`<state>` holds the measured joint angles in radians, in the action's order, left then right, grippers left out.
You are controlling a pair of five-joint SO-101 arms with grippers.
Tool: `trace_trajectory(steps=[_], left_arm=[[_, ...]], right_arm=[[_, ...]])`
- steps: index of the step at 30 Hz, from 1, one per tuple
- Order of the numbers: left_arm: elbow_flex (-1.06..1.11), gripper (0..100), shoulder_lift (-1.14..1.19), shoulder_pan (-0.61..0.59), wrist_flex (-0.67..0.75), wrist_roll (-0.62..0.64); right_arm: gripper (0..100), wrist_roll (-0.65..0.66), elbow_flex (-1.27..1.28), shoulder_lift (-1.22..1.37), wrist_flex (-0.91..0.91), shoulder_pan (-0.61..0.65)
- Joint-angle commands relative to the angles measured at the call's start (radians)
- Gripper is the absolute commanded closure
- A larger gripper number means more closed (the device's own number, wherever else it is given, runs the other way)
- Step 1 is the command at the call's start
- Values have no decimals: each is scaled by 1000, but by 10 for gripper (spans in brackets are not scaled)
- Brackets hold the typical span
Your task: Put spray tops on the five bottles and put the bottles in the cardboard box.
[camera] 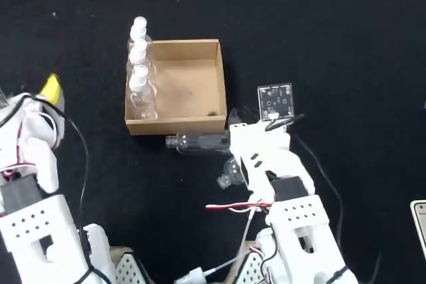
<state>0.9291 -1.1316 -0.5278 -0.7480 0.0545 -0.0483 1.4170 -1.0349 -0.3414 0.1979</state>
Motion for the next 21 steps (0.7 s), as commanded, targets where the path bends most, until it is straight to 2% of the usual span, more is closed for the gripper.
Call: trace_trajectory(steps=[1, 4, 8, 14, 19, 21], left_arm=[[150, 752, -15, -13, 183, 2], [300, 752, -15, -7, 342, 2], [447, 752, -15, -10, 451, 0], [490, 752, -14, -2, 459, 3], [522, 752, -15, -7, 460, 74], [527, 752, -15, -4, 462, 89]], right_arm=[[941, 6, -10, -10, 26, -18], [941, 61, -24, -10, -9, -14], [941, 144, -105, -4, -153, 55], [930, 321, -199, -2, -373, 227], [776, 405, -243, 1, -477, 270], [756, 439, -265, 1, -512, 269]])
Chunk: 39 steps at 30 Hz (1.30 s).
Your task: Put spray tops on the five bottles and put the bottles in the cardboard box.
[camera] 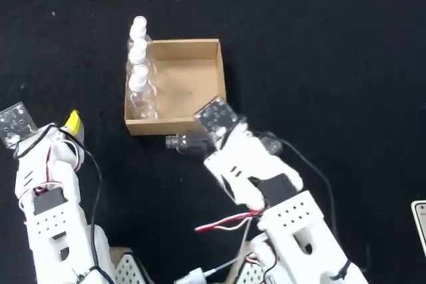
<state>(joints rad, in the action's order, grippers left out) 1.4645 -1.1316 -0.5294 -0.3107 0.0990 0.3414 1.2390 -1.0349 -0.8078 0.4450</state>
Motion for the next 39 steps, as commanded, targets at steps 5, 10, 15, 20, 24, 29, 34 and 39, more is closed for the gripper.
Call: trace_trajectory(steps=[5, 10, 15, 20, 24, 29, 34, 39], left_arm=[[-5, 752, -12, 1, 25, 49], [-2, 752, -6, 1, 23, 51], [15, 752, -14, 19, 25, 49], [16, 752, -15, 59, 25, 41], [16, 752, -15, 59, 25, 41], [16, 752, -15, 59, 25, 41], [16, 752, -15, 59, 25, 41], [16, 752, -15, 59, 26, 41]], right_arm=[[755, 72, -145, 107, -71, -23], [755, 95, -232, 306, -51, -69], [753, 160, -234, 418, 28, -71], [751, 203, -234, 489, 86, -71], [753, 252, -234, 561, 110, -71], [755, 296, -240, 625, 106, -64], [756, 296, -243, 564, 21, -61], [756, 296, -234, 473, -107, 49]])
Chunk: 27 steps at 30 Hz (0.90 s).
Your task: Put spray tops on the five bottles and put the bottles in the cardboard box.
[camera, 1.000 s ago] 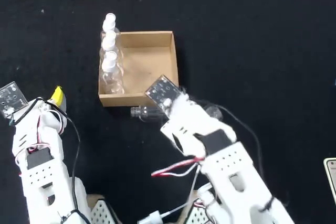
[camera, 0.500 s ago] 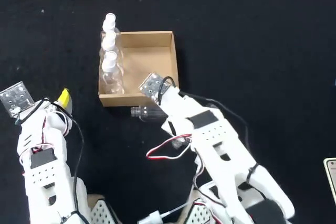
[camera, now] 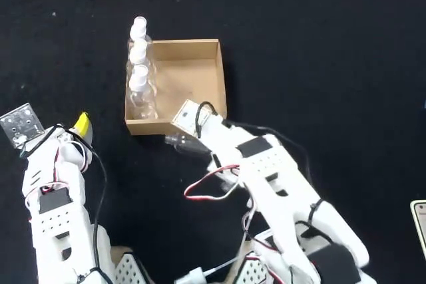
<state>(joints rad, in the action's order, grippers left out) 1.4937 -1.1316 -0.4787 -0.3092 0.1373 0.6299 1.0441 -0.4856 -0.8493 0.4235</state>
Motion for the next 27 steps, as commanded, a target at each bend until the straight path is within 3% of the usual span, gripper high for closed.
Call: trace_trajectory(steps=[1, 7, 15, 27], left_arm=[[-13, 752, -15, 8, 25, 3], [-13, 752, -15, 8, 25, 3], [-15, 752, -15, 7, 25, 3], [-15, 752, -15, 2, 25, 3]], right_arm=[[756, 6, -39, -81, -92, 98], [755, -17, -50, -87, -129, 181], [754, -288, -134, -79, -94, 184], [755, -295, -12, -79, 110, 187]])
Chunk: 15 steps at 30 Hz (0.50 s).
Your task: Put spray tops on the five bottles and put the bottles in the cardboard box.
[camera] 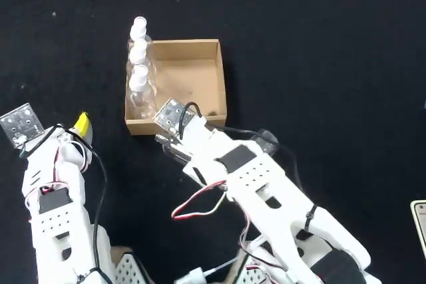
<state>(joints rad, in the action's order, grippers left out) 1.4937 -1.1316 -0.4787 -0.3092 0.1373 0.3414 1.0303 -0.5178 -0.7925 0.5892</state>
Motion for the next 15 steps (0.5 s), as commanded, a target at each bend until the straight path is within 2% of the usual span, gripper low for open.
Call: trace_trajectory(steps=[1, 9, 13, 15], left_arm=[[-15, 752, -15, 2, 25, 3], [-15, 752, -15, 2, 23, 3], [-13, 752, -15, 2, 23, 3], [-13, 752, -15, 2, 23, 3]], right_arm=[[755, -8, 15, -47, 69, 21], [755, -5, 81, -45, 172, 21], [756, 5, 77, -45, 143, 21], [756, 69, 65, -51, 68, 54]])
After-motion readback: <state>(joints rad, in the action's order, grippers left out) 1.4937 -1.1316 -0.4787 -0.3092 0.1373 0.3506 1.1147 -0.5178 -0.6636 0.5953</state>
